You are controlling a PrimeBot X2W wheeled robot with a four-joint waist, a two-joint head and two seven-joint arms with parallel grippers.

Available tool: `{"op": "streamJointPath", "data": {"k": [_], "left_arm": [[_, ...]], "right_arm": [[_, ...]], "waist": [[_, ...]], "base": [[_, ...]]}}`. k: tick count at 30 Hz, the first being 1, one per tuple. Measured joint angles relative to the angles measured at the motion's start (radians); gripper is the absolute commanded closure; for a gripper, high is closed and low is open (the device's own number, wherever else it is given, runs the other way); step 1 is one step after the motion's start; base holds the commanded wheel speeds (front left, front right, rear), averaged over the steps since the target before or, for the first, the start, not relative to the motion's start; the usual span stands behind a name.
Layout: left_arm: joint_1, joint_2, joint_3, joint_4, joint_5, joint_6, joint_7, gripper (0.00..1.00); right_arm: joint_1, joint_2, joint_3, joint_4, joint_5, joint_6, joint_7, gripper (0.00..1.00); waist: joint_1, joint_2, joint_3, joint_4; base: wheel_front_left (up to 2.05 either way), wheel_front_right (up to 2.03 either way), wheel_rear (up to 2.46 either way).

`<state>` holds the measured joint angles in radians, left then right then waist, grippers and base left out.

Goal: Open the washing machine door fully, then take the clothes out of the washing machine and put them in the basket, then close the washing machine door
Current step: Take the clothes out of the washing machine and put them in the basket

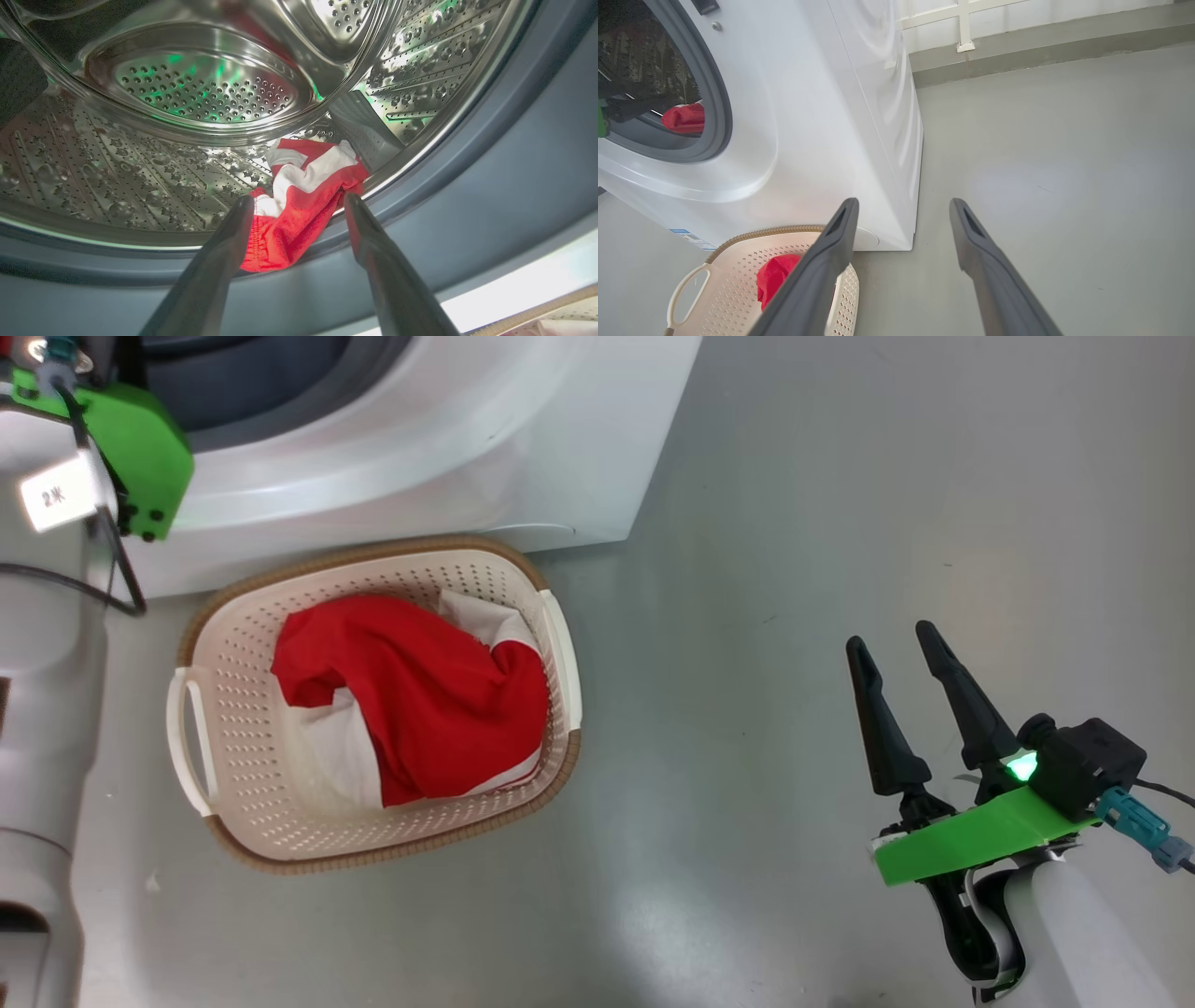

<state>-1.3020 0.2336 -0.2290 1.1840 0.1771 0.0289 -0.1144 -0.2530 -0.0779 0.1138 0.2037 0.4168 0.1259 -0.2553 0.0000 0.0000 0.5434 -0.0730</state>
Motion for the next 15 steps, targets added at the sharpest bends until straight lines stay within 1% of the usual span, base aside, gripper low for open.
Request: {"op": "streamJointPath", "data": {"k": [6, 13, 15], "left_arm": [[-0.051, 0.028, -0.021, 0.063, 0.015, 0.006, 0.026, 0.0], [-0.098, 0.055, -0.034, 0.092, 0.016, 0.007, 0.059, 0.0], [-0.11, 0.067, -0.042, 0.097, 0.019, 0.018, 0.062, 0.0]], "right_arm": [[-0.018, 0.005, 0.007, 0.0, 0.002, 0.0, 0.0, 0.0], [-0.02, 0.009, 0.018, -0.007, 0.004, 0.0, 0.0, 0.0], [-0.024, 0.012, 0.023, -0.009, 0.004, 0.0, 0.0, 0.0]], "waist": [[-0.0001, 0.0, 0.022, -0.025], [0.0, 0.0, 0.055, -0.049], [0.0, 0.0, 0.068, -0.054]], "base": [[0.0, 0.0, 0.0], [0.0, 0.0, 0.0], [0.0, 0.0, 0.0]]}}
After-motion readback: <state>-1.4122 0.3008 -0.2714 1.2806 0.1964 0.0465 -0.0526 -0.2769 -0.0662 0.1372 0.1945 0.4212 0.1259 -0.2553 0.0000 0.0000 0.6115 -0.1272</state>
